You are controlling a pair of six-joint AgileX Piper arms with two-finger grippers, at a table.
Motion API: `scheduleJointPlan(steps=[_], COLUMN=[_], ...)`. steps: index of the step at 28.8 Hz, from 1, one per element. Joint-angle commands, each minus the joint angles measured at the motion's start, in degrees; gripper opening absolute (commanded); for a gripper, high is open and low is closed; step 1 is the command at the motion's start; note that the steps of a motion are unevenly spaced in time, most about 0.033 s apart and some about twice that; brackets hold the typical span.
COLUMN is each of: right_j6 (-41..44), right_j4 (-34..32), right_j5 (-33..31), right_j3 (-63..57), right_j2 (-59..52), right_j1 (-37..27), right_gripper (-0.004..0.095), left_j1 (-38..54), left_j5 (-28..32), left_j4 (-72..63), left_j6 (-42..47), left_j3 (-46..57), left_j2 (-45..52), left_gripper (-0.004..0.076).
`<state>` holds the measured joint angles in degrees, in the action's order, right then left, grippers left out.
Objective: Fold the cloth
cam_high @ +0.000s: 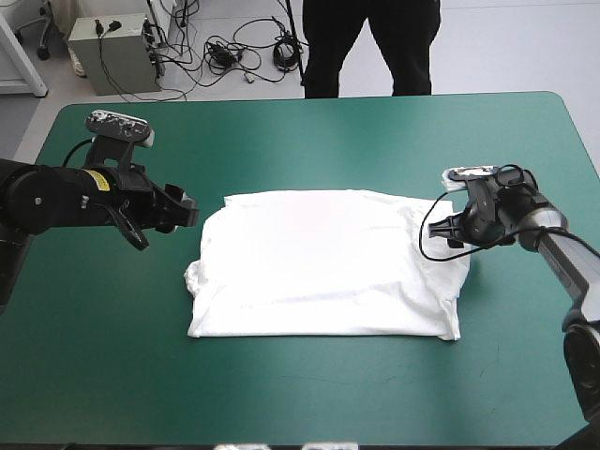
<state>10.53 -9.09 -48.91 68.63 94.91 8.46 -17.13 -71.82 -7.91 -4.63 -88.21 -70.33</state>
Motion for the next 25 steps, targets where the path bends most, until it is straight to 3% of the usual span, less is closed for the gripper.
scheduleJointPlan(steps=[1,6,11,17,21,25], right_j6=[-0.63,-1.1,-6.23,-7.55,-7.95,-12.81], right_j4=[-0.81,0.19,6.77,7.83,9.09,16.91], right_j5=[2.51,2.25,1.89,1.49,0.08,-4.12], right_j3=[2.77,3.53,3.53,3.53,5.1,9.32], right_j2=[0.77,5.19,6.86,6.86,5.92,3.81], right_j1=[-0.43,-1.98,-4.89,-6.24,-6.21,-5.48], right_gripper=[0.0577,0.0529,0.0362,-0.0022,-0.0017,-0.0017], left_j1=[-0.44,-0.44,-0.44,-0.44,-0.44,-0.44], left_j5=[-1.86,-1.97,-1.97,-1.97,-1.97,-1.97], left_j4=[-0.4,-0.4,-0.27,-0.27,-0.27,-0.4], left_j6=[0.58,0.58,0.48,0.48,0.48,0.48], left_j3=[-1.8,-1.8,-1.8,-1.8,-1.8,-1.8], left_j2=[1.36,1.36,1.36,1.36,1.36,1.46], left_gripper=[0.0456,0.0456,0.0456,0.0456,0.0456,0.0456])
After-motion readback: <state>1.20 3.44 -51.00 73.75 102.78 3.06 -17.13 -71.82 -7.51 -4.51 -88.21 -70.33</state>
